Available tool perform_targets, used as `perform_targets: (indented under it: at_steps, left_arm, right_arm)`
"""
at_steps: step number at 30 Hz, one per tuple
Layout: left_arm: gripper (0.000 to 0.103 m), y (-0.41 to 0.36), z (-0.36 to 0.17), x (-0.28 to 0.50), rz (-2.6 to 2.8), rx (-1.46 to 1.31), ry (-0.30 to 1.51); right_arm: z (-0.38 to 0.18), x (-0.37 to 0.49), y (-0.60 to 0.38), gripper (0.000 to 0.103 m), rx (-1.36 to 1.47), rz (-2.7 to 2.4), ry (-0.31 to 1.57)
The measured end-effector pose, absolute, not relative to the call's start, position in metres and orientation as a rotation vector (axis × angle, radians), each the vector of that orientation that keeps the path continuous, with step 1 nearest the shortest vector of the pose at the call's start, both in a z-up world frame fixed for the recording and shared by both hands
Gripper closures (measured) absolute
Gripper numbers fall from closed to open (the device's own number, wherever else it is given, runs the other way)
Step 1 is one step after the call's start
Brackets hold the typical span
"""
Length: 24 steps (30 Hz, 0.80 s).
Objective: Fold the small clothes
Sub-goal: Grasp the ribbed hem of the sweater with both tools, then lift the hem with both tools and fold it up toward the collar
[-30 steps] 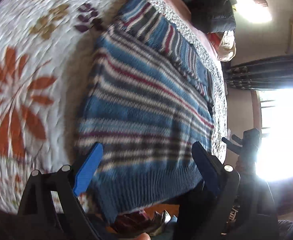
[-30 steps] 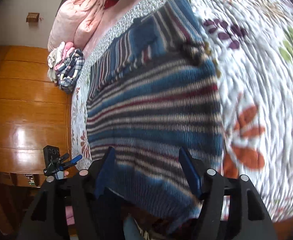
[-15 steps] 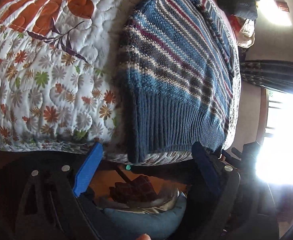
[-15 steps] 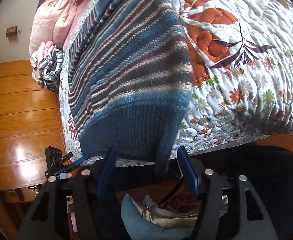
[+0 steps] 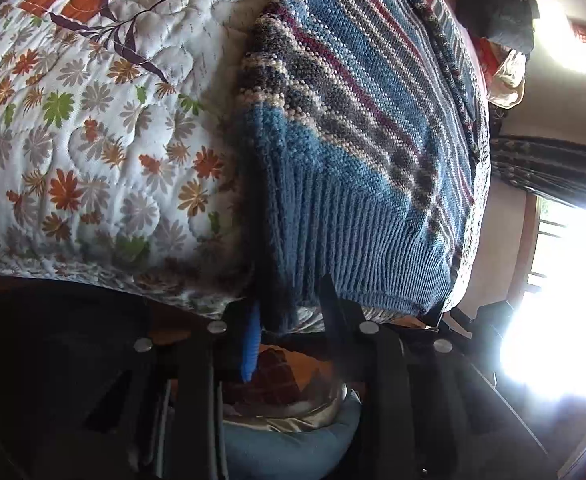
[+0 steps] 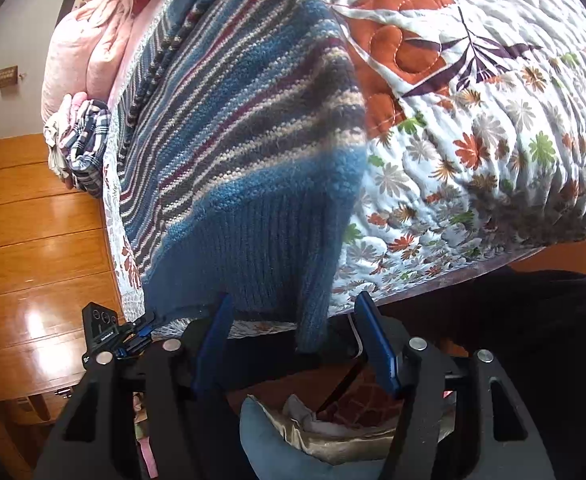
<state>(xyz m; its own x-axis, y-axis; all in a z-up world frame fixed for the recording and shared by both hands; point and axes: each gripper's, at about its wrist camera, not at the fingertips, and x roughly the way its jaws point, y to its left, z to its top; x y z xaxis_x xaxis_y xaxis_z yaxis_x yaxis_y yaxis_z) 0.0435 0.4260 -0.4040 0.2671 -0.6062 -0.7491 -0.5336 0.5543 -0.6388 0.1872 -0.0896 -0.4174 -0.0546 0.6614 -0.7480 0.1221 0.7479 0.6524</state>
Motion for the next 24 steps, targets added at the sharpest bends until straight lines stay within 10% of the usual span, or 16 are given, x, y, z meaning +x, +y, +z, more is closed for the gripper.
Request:
perform_targets:
  at_steps: [7,24]
  left_arm:
    - [0.096,0.434,-0.386,0.035,-0.056,-1.137,1.277]
    - [0.097,0.454,-0.273,0.043,-0.181,-1.219,0.981]
  right_arm:
    - [-0.414,0.182,-0.077,0.093,0.574,0.547,1.558]
    - [-0.297,0.21,-0.108,0.095,0.72,0.748,1.295]
